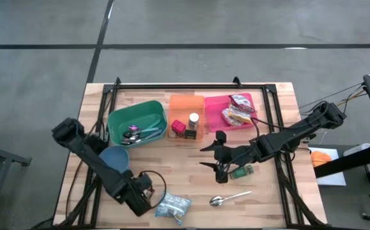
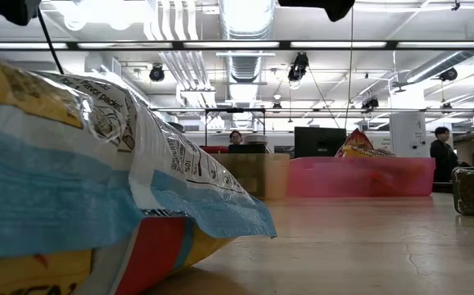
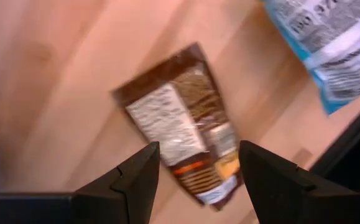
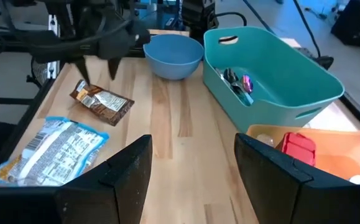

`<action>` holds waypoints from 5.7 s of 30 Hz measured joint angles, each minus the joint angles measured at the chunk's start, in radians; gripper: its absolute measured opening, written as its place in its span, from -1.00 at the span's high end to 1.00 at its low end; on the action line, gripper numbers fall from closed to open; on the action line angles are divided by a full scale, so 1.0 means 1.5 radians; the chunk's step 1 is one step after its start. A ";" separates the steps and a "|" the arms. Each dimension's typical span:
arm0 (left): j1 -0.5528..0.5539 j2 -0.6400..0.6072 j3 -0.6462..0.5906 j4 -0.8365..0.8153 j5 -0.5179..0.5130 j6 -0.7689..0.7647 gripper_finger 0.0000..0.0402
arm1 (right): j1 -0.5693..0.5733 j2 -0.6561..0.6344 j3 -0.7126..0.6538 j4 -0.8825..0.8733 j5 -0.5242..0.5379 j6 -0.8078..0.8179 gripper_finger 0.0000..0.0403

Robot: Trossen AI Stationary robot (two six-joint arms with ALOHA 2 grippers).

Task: Pick & Place Food Item
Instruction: Put the orange seasoning pack into the orange bin

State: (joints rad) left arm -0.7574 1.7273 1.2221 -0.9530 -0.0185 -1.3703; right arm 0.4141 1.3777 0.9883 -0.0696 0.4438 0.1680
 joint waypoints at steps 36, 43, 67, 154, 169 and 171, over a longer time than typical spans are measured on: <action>0.000 0.169 0.064 -0.004 0.078 0.068 0.58 | 0.000 0.000 0.026 0.001 -0.002 -0.129 -0.12; 0.000 0.168 0.065 -0.005 0.083 0.080 0.95 | 0.000 0.000 0.026 0.001 -0.002 -0.126 -0.12; -0.058 -0.153 0.067 0.290 -0.183 0.355 0.97 | 0.034 0.145 0.089 0.257 -0.249 -0.573 -0.12; -0.016 -0.351 0.012 0.202 -0.211 0.372 -0.02 | 0.038 0.359 0.529 -0.047 -0.096 -0.323 0.96; -0.014 -0.397 0.011 0.019 -0.378 0.338 -0.03 | -0.158 0.259 0.542 -0.423 -0.049 -0.084 0.96; -0.014 -0.400 0.011 0.008 -0.380 0.350 -0.03 | -0.191 0.260 0.549 -0.464 -0.050 -0.086 0.96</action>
State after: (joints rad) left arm -0.7788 1.1266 1.2385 -0.9414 -0.5884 -0.8457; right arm 0.1271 1.7672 1.8124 -0.7651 0.3692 0.0388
